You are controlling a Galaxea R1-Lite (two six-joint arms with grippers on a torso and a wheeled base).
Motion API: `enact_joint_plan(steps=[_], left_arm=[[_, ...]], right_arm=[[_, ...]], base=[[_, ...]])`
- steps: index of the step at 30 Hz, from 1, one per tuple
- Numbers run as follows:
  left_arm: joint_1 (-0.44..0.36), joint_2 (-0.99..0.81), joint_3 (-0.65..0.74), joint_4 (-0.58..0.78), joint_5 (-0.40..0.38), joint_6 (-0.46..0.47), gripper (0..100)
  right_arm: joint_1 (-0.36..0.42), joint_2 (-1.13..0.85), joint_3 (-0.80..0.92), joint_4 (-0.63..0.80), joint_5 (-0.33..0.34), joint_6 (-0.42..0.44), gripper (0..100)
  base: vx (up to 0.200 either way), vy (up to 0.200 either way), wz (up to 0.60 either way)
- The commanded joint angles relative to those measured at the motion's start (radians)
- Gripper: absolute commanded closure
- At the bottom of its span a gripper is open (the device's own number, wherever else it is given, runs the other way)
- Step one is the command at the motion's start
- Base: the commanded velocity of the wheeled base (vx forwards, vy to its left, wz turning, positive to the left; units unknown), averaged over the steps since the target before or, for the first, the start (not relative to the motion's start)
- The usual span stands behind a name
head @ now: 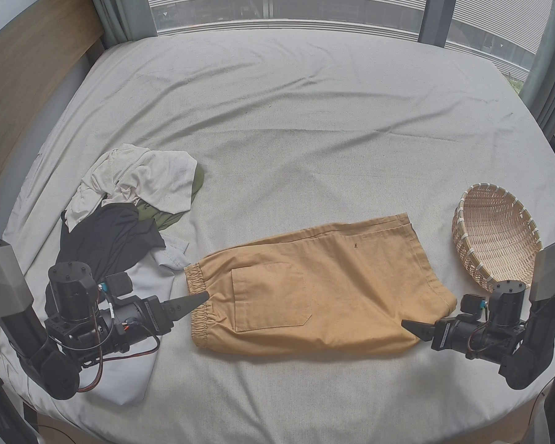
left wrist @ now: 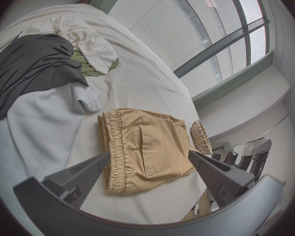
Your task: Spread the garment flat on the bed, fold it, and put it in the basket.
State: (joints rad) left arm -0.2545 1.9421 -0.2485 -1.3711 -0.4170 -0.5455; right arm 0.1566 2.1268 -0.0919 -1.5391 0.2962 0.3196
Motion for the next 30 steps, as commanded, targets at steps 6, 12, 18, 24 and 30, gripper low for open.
enact_joint_plan(steps=[6,12,18,24,30], left_arm=[[0.001,0.0,-0.002,-0.003,0.0,-0.001,0],[0.001,0.012,0.0,-0.013,0.0,-0.005,0],[-0.019,0.0,0.014,-0.022,-0.003,-0.045,0],[-0.017,0.004,0.043,-0.131,-0.012,-0.051,0],[-0.017,0.004,0.037,-0.161,-0.012,-0.057,0]], right_arm=[[-0.086,-0.137,0.081,-0.001,-0.002,0.001,0],[-0.124,-0.289,0.09,0.002,0.003,-0.005,0],[-0.091,-0.357,0.044,0.002,0.009,-0.004,0],[-0.031,-0.377,-0.08,0.001,0.075,-0.013,0],[0.058,-0.375,-0.21,0.016,0.08,-0.011,0]], base=[[0.0,0.0,0.0],[0.0,0.0,0.0],[0.0,0.0,0.0],[0.0,0.0,0.0],[0.0,0.0,0.0]])
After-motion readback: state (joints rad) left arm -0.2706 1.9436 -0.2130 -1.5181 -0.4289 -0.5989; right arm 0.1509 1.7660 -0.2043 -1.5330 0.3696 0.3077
